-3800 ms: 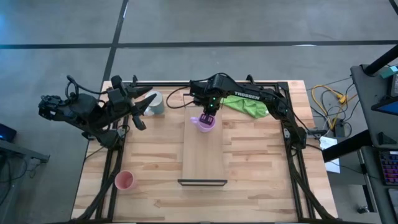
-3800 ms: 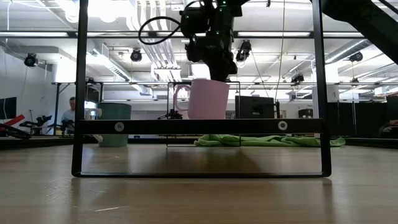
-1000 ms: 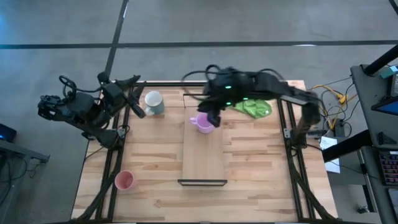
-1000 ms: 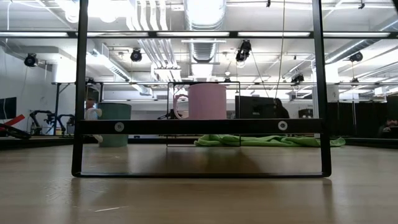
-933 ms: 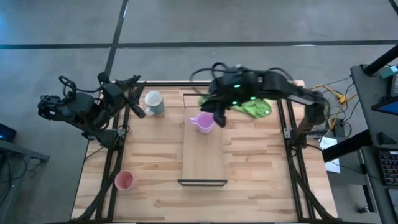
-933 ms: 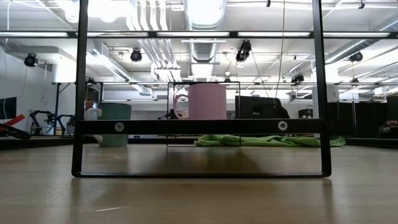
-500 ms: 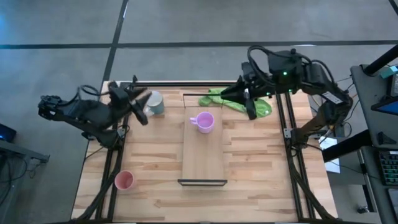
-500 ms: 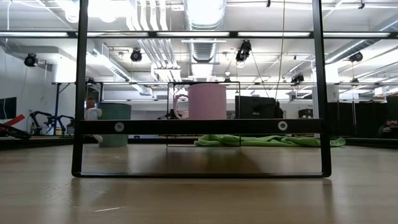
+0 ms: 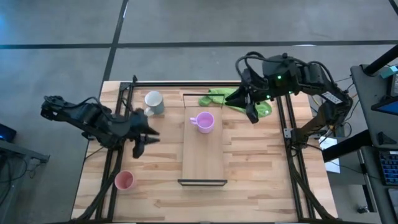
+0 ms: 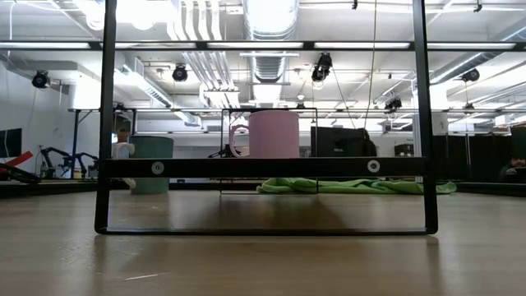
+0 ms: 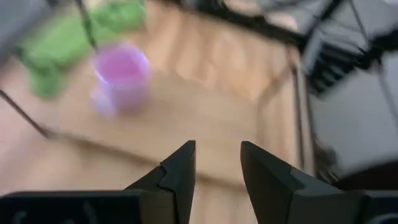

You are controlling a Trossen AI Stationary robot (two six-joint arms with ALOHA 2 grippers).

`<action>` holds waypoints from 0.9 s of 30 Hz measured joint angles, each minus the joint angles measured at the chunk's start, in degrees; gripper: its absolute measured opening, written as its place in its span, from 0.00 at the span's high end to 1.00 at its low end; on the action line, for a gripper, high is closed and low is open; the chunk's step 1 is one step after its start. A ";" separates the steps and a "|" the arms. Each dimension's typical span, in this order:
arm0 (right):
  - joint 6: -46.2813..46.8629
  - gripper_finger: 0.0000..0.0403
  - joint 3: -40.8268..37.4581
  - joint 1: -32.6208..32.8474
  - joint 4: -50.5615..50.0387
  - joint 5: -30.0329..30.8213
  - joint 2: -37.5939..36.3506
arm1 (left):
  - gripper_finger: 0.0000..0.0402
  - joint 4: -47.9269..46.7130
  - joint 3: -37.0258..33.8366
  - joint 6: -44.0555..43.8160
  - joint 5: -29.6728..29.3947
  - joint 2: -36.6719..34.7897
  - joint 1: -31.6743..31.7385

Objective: Stack small to large cups/mugs on shelf
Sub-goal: Put the pink cup on the shelf

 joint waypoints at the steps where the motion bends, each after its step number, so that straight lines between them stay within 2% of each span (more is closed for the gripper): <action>1: -0.06 0.82 -0.06 0.00 -0.47 0.00 0.18 | 0.72 -1.97 0.00 -1.95 2.79 0.38 0.00; 7: -1.05 0.82 -0.06 0.00 -6.57 -0.02 1.54 | 0.72 -21.00 0.00 -12.06 19.48 4.54 -0.28; 10: -1.36 0.82 -0.12 0.00 -9.75 0.00 2.62 | 0.72 -29.41 -0.05 -12.50 26.68 7.63 -0.87; 12: -1.31 0.82 -0.14 0.00 -11.52 0.00 3.18 | 0.72 -32.81 -0.09 -12.56 29.30 9.77 -0.87; 20: -1.07 0.83 -0.47 0.00 -19.63 0.42 6.23 | 0.72 -32.80 -0.24 -9.85 30.50 16.28 -6.09; 27: -0.92 0.83 -1.01 0.00 -23.66 0.42 8.45 | 0.72 -31.28 -2.76 -9.86 30.50 18.16 -12.65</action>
